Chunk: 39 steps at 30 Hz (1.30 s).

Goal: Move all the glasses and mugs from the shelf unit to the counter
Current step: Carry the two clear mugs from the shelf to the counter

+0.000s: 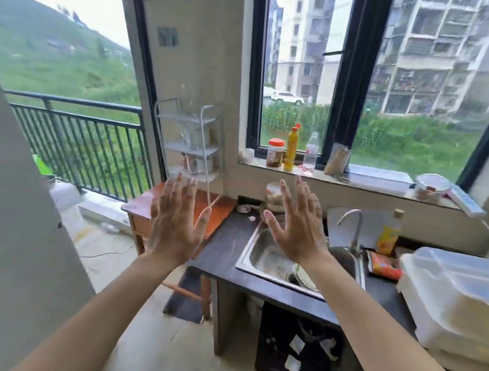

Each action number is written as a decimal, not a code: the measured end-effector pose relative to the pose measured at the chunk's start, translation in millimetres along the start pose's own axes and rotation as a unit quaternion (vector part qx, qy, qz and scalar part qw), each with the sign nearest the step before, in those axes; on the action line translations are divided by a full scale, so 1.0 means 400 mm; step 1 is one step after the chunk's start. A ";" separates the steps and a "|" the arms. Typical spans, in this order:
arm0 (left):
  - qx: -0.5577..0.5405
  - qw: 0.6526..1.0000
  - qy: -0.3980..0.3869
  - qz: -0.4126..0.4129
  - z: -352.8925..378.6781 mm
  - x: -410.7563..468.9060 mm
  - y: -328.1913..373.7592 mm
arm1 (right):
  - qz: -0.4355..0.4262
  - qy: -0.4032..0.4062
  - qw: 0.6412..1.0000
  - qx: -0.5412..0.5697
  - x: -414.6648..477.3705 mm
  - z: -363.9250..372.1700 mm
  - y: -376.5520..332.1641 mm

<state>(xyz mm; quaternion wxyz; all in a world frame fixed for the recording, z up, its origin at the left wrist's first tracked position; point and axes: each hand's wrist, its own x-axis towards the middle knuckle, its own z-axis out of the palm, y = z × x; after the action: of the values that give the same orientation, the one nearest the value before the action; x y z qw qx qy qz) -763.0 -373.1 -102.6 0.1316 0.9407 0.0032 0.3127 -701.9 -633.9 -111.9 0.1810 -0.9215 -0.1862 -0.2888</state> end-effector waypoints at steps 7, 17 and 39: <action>0.029 0.999 -0.002 -0.038 0.133 0.183 -0.180 | -0.046 -0.026 0.998 0.042 0.258 0.288 -0.030; 0.051 0.998 0.015 -0.036 0.293 0.704 -0.337 | -0.052 0.001 0.995 0.088 0.801 0.529 0.067; -0.098 0.988 -0.116 -0.023 0.782 1.301 -1.097 | 0.003 -0.049 0.997 0.060 1.314 1.192 -0.235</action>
<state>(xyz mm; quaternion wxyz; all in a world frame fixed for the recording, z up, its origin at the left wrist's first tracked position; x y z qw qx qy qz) -126.6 19.5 -147.5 0.2298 0.9529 -0.0207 0.1966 -120.7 -217.0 -141.7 0.2278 -0.9225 -0.2088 -0.2314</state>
